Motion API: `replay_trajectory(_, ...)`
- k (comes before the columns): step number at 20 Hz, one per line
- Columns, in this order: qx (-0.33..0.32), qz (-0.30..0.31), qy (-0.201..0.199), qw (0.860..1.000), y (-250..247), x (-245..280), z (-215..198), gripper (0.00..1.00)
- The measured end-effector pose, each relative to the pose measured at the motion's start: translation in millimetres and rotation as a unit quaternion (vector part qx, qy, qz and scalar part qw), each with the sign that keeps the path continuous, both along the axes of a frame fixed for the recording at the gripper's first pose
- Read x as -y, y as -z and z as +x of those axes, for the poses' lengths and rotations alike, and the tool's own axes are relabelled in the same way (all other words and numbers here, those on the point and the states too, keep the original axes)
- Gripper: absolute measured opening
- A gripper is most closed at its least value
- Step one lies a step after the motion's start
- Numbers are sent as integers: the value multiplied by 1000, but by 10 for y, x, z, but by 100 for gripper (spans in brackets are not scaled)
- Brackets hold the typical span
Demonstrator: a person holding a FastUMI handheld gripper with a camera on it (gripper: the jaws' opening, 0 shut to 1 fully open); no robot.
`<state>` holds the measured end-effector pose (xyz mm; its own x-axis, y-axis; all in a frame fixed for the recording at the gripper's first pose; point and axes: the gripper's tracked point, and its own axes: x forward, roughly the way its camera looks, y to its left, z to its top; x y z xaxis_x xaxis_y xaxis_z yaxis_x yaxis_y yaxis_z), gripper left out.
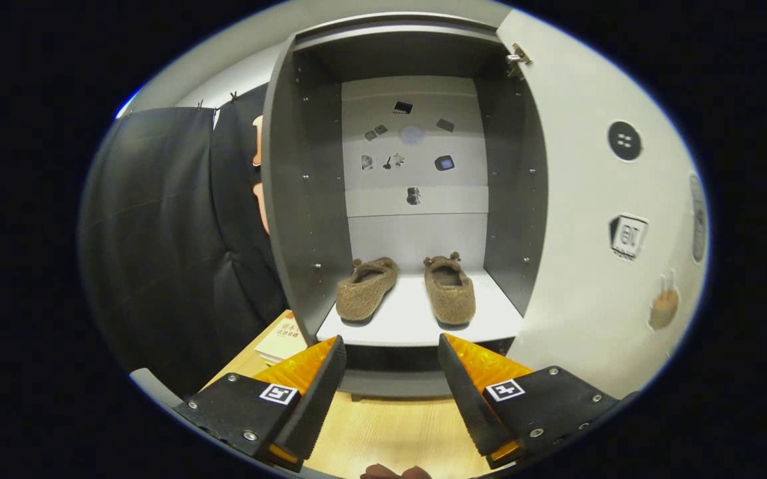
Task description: Open the shoe cabinet door, grab the shoes and put them into the shoe cabinet, then close the shoe cabinet door.
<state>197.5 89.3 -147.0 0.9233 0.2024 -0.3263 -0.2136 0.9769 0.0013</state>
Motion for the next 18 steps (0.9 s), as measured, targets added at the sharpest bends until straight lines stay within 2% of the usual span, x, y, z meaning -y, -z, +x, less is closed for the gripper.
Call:
replay_trajectory(4,2,11,-19,1000,-74,31,-500,92)
replay_trajectory(9,15,21,-62,998,-252,164,-975,93)
replay_trajectory(15,10,47,-98,994,-417,673,-1625,93)
replay_trajectory(18,-3,74,-139,987,-458,855,-2000,94)
